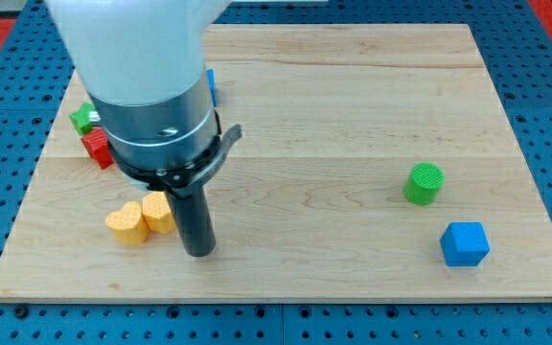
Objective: Slide the yellow blocks slightly to the left
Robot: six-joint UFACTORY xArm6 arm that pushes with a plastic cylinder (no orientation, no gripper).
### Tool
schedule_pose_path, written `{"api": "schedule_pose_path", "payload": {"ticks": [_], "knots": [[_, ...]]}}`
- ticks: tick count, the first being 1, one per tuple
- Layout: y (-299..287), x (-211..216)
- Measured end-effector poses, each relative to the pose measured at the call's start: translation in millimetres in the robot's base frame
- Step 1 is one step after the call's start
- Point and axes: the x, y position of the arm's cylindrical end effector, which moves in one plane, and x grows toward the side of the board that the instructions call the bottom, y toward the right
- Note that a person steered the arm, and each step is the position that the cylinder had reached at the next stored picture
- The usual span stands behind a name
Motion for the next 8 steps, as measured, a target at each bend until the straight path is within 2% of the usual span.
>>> {"api": "schedule_pose_path", "payload": {"ticks": [1,2,3,4,5,6,7,8], "knots": [[-5.1,-27.9],[-8.8,-22.5],[-66.4,-5.7],[-83.5,-3.8],[-147.5,-14.9],[-128.1,-5.4],[-63.9,-5.4],[-32.9,-9.1]]}}
